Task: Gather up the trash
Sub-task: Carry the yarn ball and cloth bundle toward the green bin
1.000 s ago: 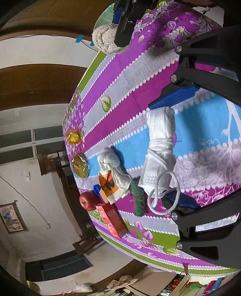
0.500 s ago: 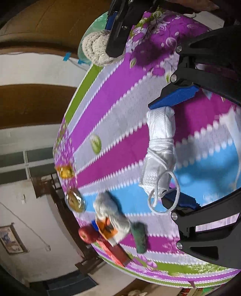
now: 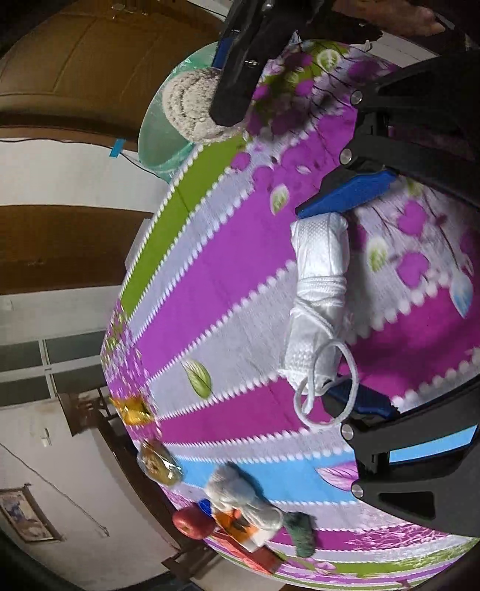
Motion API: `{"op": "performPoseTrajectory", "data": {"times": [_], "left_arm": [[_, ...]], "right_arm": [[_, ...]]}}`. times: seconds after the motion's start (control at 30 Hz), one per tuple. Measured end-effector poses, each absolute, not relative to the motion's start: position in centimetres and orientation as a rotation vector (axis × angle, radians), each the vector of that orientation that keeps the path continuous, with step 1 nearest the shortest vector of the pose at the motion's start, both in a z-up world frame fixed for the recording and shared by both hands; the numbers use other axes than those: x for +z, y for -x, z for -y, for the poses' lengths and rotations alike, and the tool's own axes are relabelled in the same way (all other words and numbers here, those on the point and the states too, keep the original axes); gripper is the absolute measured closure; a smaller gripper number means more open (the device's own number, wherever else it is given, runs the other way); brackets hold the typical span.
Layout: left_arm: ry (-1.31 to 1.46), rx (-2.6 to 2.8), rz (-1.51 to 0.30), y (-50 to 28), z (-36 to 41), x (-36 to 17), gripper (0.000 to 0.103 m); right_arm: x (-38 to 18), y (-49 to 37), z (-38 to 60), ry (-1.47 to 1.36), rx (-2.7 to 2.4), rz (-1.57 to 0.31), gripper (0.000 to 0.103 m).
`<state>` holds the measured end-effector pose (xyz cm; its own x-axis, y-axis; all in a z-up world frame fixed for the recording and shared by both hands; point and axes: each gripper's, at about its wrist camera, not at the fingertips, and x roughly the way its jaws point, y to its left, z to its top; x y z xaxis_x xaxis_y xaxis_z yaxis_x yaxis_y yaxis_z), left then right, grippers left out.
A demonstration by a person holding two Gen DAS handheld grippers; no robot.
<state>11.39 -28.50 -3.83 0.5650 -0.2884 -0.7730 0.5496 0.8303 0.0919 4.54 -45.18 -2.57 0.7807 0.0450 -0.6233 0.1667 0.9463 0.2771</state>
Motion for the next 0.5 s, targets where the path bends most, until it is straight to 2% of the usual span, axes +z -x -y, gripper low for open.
{"op": "performPoseTrajectory", "data": {"times": [0.5], "left_arm": [[-0.449, -0.641, -0.696, -13.4, 38.5, -0.2, 0.026]], "right_arm": [[2.0, -2.3, 53.0, -0.240, -0.243, -0.620, 0.058]]}}
